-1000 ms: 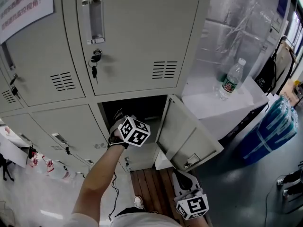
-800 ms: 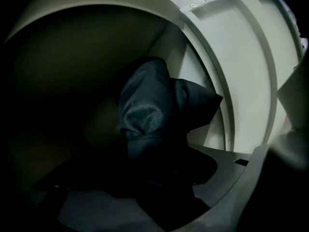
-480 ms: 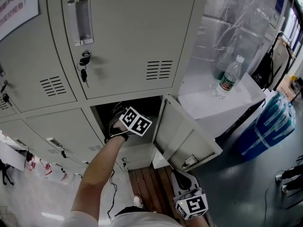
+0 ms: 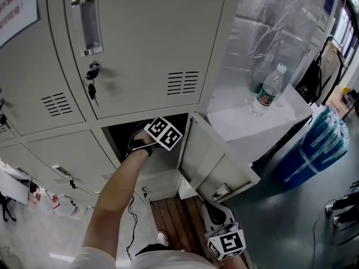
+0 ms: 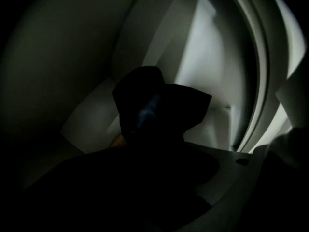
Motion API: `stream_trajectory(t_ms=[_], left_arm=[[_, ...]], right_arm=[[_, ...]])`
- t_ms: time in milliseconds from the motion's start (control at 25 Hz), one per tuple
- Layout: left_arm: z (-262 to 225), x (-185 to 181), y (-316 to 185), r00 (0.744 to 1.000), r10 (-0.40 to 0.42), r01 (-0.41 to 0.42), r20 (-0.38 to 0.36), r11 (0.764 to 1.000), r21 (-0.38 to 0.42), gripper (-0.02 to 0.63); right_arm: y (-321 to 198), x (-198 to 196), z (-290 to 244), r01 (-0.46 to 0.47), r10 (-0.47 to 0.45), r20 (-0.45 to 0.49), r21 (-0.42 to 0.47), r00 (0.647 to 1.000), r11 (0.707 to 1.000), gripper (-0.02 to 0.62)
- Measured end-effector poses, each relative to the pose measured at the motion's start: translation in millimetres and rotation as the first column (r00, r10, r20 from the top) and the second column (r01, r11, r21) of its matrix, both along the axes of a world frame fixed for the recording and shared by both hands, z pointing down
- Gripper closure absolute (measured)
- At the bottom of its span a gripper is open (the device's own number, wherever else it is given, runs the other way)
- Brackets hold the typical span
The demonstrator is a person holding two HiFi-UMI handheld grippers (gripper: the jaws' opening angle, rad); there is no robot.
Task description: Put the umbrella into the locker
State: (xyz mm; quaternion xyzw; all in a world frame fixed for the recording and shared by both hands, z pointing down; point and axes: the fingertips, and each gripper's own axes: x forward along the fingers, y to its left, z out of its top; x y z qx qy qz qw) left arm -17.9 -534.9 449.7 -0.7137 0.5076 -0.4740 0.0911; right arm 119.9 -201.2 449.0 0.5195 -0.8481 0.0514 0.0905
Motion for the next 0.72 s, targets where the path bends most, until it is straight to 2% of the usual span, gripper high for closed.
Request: stream_trajectory(t_ms=[120, 280, 400, 600, 720], left_arm=[[8, -3, -6, 1.000, -0.007, 0.007, 0.014, 1.000, 0.013, 0.308], [15, -6, -16, 1.000, -0.005, 0.005, -0.029, 1.000, 0.026, 0.302], [16, -7, -20, 1.000, 0.016, -0.014, -0.026, 0.998, 0.057, 0.298], [14, -8, -26, 0.999, 0.017, -0.015, -0.047, 0.999, 0.044, 0.290], [7, -5, -24, 0.998, 0.041, -0.036, -0.055, 0.994, 0.100, 0.281]], right_arm=[[0, 5, 0, -0.007, 0.007, 0.000, -0.001, 1.000, 1.000, 0.580], [0, 10, 1, -0.022, 0.022, -0.003, -0.008, 1.000, 1.000, 0.580], [1, 12, 0, -0.025, 0.025, -0.008, -0.012, 1.000, 1.000, 0.580], [2, 13, 0, -0.030, 0.030, -0.014, -0.013, 0.999, 0.999, 0.580], [4, 12, 0, -0.030, 0.030, -0.014, -0.008, 0.999, 1.000, 0.580]])
